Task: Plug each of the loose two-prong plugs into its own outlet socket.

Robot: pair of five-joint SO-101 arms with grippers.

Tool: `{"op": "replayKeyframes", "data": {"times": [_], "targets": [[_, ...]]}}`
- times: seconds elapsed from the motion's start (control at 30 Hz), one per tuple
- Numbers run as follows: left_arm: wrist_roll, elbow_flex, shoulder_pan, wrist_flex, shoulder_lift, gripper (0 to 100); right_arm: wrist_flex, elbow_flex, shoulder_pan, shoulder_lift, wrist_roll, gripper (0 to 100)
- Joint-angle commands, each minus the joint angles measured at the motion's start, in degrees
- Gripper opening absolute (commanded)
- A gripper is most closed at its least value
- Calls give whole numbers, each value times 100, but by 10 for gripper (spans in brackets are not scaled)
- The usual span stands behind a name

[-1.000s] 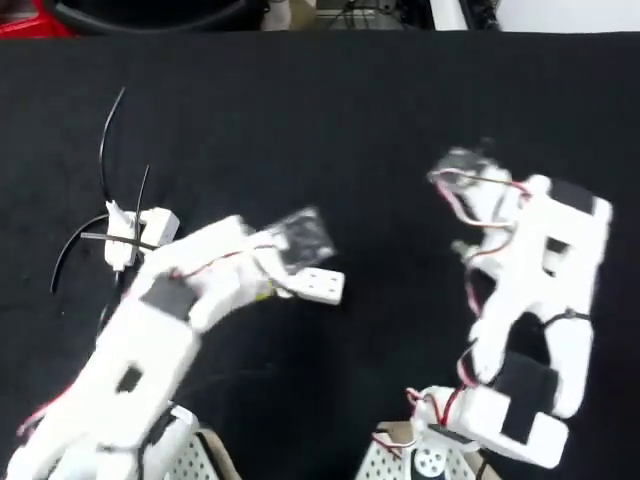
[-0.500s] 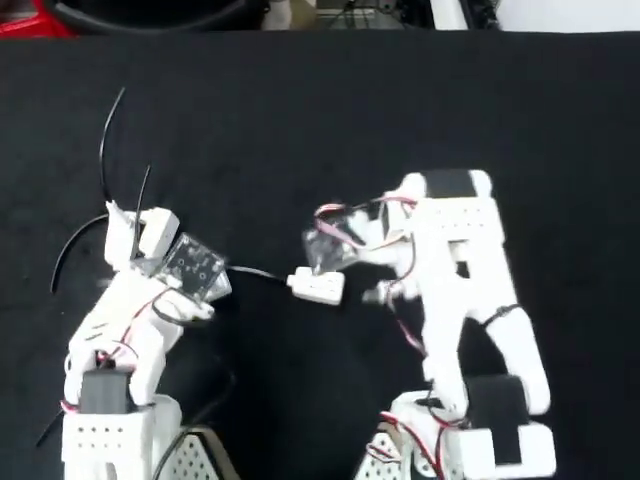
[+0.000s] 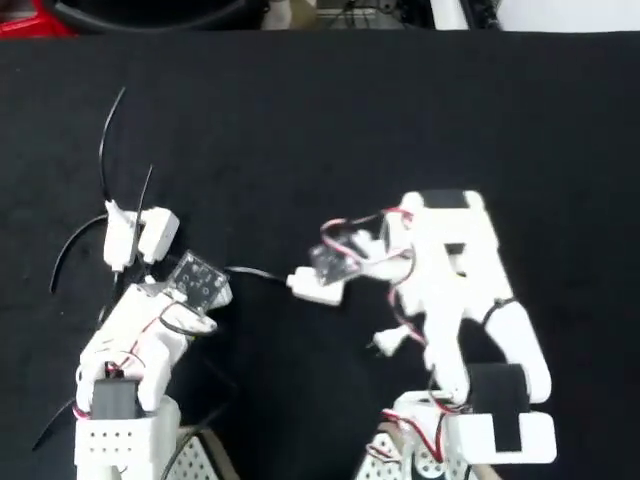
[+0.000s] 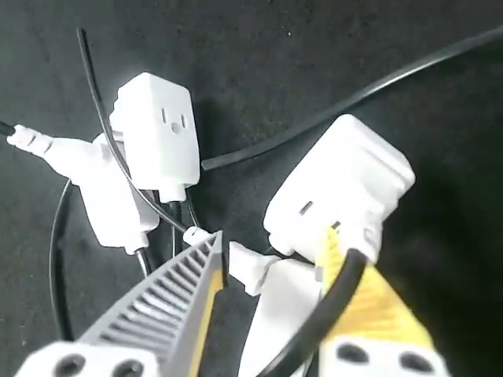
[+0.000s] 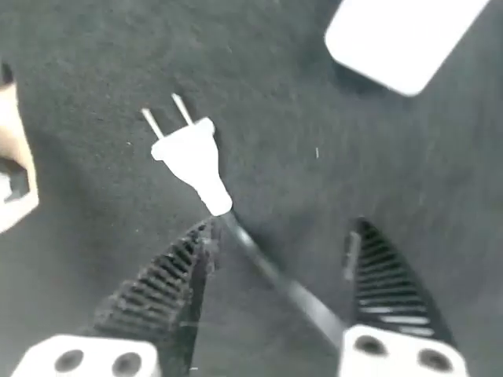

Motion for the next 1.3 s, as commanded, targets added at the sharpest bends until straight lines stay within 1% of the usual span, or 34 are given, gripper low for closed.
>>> {"op": "replayKeyframes", "data": {"times": [0.0,0.03,0.07,0.13,0.2,0.27,0.3,0.33,0.37,0.47,0.53,0.57,0.63,0.7,0.8,0.93,1.03,1.2,1.27], "targets": [[62,84,-57,-26,-35,195,325,-303,334,-180,-914,269],[62,92,-57,-9,-35,195,519,-312,334,-312,-1451,269],[62,92,-57,9,-35,195,677,-286,316,-462,-2171,269],[62,101,-57,9,-35,195,862,-277,273,-804,-3807,269],[44,119,-57,9,-35,195,879,-154,273,-1103,-5635,269],[44,119,-57,9,-35,195,862,75,237,-1393,-7077,269],[44,119,-57,9,-35,195,870,198,167,-1464,-7622,269],[44,119,-57,9,-35,195,862,303,-70,-1560,-8026,269],[44,119,-57,9,-35,195,835,382,-308,-1613,-8255,269],[44,119,-57,18,-26,195,527,725,-941,-1631,-8308,271],[44,119,-57,18,-18,195,62,998,-1275,-1648,-8360,271],[35,119,-57,18,-18,195,-114,1182,-1389,-1666,-8360,271],[35,119,-57,18,-18,195,-149,1367,-1495,-1675,-8316,270],[35,127,-57,18,-18,195,-79,1349,-1371,-1675,-8316,269],[35,127,-57,18,-18,194,176,1270,-923,-1631,-8316,269],[35,127,-57,18,-18,194,202,1253,-202,-1631,-8316,269],[35,127,-57,18,-18,194,308,1244,202,-1622,-8316,269],[35,127,-57,18,-18,194,290,1253,255,-1622,-8316,269],[35,127,-57,18,-18,194,105,1270,211,-1622,-8352,269]]}}
